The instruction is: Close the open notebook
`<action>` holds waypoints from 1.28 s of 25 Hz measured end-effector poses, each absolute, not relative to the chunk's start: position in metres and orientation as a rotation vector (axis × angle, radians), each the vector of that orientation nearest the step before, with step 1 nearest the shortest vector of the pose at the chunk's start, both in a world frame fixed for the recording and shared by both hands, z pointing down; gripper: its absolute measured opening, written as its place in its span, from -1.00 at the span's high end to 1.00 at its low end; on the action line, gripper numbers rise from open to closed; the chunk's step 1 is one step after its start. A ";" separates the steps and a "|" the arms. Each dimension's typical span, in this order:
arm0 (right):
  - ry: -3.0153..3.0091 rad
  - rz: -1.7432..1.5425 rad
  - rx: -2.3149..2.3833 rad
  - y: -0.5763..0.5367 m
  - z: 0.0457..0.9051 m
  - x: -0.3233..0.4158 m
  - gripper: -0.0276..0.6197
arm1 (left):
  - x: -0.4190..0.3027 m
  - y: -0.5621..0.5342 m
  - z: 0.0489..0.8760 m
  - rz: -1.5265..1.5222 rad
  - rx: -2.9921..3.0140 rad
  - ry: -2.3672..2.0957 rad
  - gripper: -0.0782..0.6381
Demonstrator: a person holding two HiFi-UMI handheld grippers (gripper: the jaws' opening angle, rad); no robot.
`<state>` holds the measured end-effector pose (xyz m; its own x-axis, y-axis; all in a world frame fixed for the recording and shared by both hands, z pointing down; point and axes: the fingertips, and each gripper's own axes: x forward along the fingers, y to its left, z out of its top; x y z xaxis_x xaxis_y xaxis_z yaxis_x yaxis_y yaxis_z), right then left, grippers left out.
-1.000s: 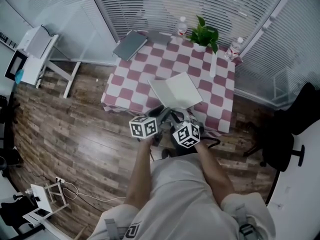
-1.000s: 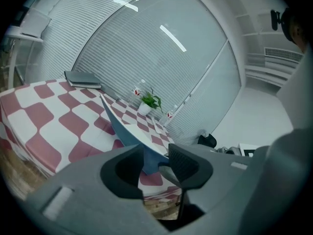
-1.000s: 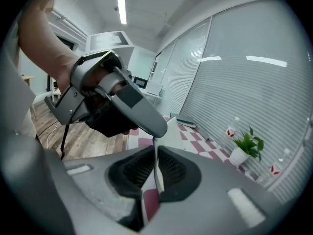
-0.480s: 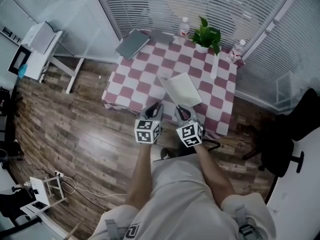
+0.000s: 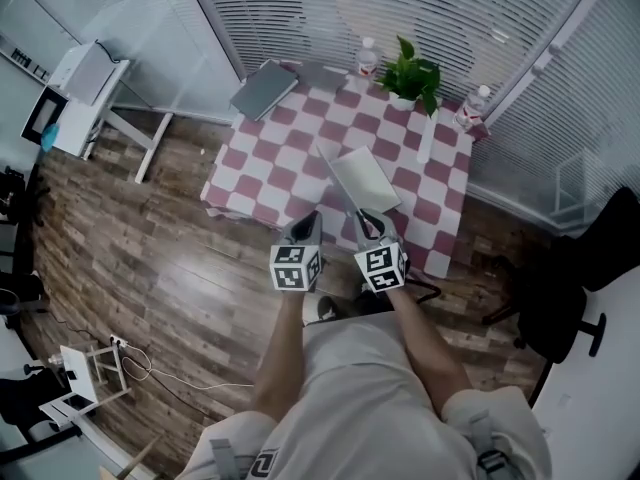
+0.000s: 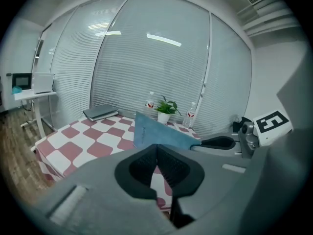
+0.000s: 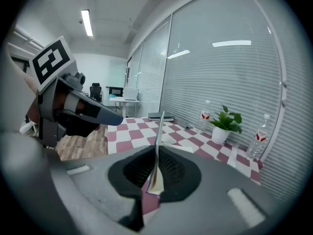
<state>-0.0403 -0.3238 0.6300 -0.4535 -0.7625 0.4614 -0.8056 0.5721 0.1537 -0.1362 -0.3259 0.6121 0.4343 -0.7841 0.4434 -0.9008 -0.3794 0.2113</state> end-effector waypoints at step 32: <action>-2.318 0.359 1.265 -0.358 0.661 0.026 0.81 | -0.080 -0.356 0.615 0.393 2.277 -1.403 0.76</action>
